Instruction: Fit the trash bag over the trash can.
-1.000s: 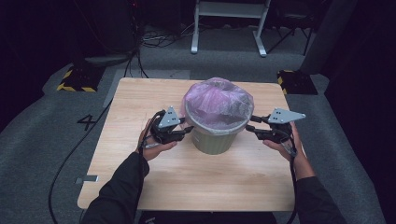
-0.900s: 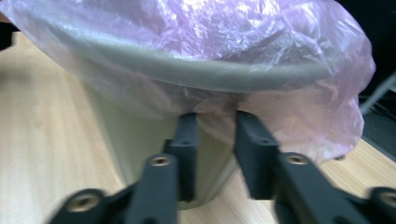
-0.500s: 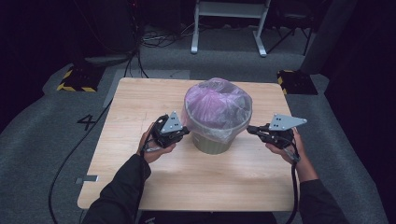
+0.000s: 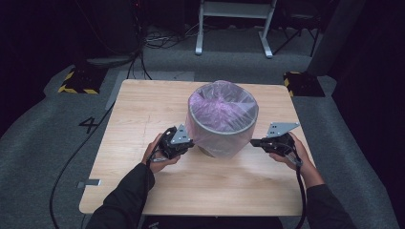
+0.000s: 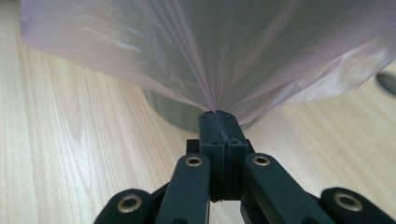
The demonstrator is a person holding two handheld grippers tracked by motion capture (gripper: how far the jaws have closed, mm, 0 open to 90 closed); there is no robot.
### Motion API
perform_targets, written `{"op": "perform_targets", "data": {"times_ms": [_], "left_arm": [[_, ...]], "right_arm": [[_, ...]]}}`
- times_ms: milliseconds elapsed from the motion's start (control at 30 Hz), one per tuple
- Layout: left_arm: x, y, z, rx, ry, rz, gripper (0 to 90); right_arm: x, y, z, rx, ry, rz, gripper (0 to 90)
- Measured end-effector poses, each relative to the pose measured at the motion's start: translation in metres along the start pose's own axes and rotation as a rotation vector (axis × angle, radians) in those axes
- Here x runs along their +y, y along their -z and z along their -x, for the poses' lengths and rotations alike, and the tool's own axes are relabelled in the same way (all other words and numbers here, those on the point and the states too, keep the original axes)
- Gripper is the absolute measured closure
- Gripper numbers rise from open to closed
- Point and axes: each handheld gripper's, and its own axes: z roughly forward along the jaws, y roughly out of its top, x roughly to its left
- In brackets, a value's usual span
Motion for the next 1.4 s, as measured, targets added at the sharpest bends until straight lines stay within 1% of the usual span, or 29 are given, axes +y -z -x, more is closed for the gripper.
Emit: {"op": "perform_targets", "data": {"times_ms": [67, 100, 167, 200, 233, 300, 367, 400, 433, 467, 500, 533, 567, 633, 667, 700, 767, 800, 833, 867, 933, 1000, 1100, 1133, 1167, 1200, 1267, 1300, 1400], "left_arm": [[-0.004, -0.004, 0.000, 0.001, 0.004, -0.019, 89.7], [-0.006, -0.006, -0.001, 0.003, 0.005, -0.024, 89.7], [-0.010, -0.009, -0.002, 0.003, 0.021, -0.029, 89.7], [-0.012, -0.010, -0.002, 0.003, 0.028, -0.033, 89.7], [-0.013, -0.012, -0.003, 0.002, 0.034, -0.030, 89.7], [-0.016, -0.013, -0.004, 0.008, 0.045, -0.033, 89.6], [-0.017, -0.012, -0.004, 0.019, 0.051, -0.024, 88.7], [-0.017, -0.011, -0.004, 0.027, 0.054, -0.025, 85.0], [-0.017, -0.009, -0.004, 0.042, 0.061, -0.021, 78.1], [-0.017, -0.008, -0.003, 0.051, 0.069, -0.020, 65.9], [-0.017, -0.005, -0.003, 0.049, 0.073, -0.013, 60.6], [-0.018, -0.002, -0.001, 0.045, 0.073, 0.006, 57.4], [-0.018, 0.001, 0.000, 0.043, 0.080, 0.009, 52.0], [-0.019, 0.007, 0.003, 0.046, 0.096, 0.006, 36.8], [-0.020, 0.010, 0.005, 0.045, 0.097, 0.018, 32.6], [-0.022, 0.013, 0.007, 0.048, 0.099, 0.026, 29.4], [-0.025, 0.018, 0.011, 0.036, 0.118, 0.025, 21.9], [-0.026, 0.020, 0.013, 0.029, 0.121, 0.022, 18.9], [-0.028, 0.022, 0.014, 0.022, 0.121, 0.019, 17.3], [-0.030, 0.023, 0.016, 0.026, 0.123, 0.016, 16.8], [-0.034, 0.023, 0.019, 0.040, 0.128, 0.004, 15.8], [-0.038, 0.023, 0.021, 0.042, 0.135, -0.008, 15.8], [-0.046, 0.022, 0.024, 0.040, 0.149, -0.011, 15.8], [-0.048, 0.020, 0.025, 0.045, 0.157, -0.014, 15.9], [-0.051, 0.019, 0.026, 0.041, 0.166, -0.015, 16.1], [-0.053, 0.018, 0.026, 0.037, 0.176, -0.018, 15.9], [-0.058, 0.017, 0.027, 0.034, 0.195, -0.020, 16.0], [-0.060, 0.015, 0.028, 0.032, 0.198, -0.034, 16.1], [-0.065, 0.014, 0.030, 0.026, 0.200, -0.054, 16.0]], "right_arm": [[-0.003, -0.006, 0.003, 0.014, -0.021, -0.018, 90.0], [-0.004, -0.008, 0.004, 0.017, -0.021, -0.021, 90.0], [-0.008, -0.013, 0.005, 0.015, -0.017, -0.047, 90.0], [-0.010, -0.016, 0.006, 0.019, -0.029, -0.053, 90.0], [-0.013, -0.019, 0.007, 0.028, -0.040, -0.056, 90.0], [-0.017, -0.022, 0.008, 0.028, -0.053, -0.064, 90.0], [-0.019, -0.023, 0.010, 0.032, -0.064, -0.054, 90.0], [-0.020, -0.023, 0.010, 0.031, -0.069, -0.049, 90.0], [-0.020, -0.022, 0.010, 0.031, -0.073, -0.044, 90.0], [-0.020, -0.021, 0.010, 0.030, -0.070, -0.036, 90.0], [-0.021, -0.019, 0.010, 0.026, -0.071, -0.028, 90.0], [-0.021, -0.016, 0.010, 0.025, -0.072, -0.016, 87.8], [-0.022, -0.014, 0.010, 0.023, -0.076, 0.002, 83.0], [-0.024, -0.007, 0.010, 0.026, -0.088, 0.036, 83.1], [-0.026, -0.005, 0.010, 0.022, -0.092, 0.045, 82.6], [-0.028, -0.002, 0.010, 0.017, -0.094, 0.054, 79.3], [-0.031, 0.005, 0.011, 0.003, -0.115, 0.085, 66.1], [-0.033, 0.008, 0.011, -0.003, -0.132, 0.091, 64.2], [-0.035, 0.011, 0.011, 0.000, -0.136, 0.096, 61.2], [-0.036, 0.015, 0.012, -0.002, -0.137, 0.106, 57.4], [-0.038, 0.020, 0.013, -0.012, -0.159, 0.121, 48.6], [-0.040, 0.026, 0.013, -0.015, -0.175, 0.139, 44.3], [-0.041, 0.031, 0.014, -0.031, -0.189, 0.168, 35.2], [-0.040, 0.032, 0.014, -0.035, -0.192, 0.173, 34.0], [-0.040, 0.033, 0.014, -0.042, -0.195, 0.180, 31.9], [-0.039, 0.034, 0.013, -0.046, -0.197, 0.191, 27.8], [-0.038, 0.036, 0.013, -0.046, -0.204, 0.210, 26.2], [-0.036, 0.037, 0.012, -0.052, -0.206, 0.219, 25.1], [-0.030, 0.042, 0.010, -0.098, -0.194, 0.224, 24.1]]}}
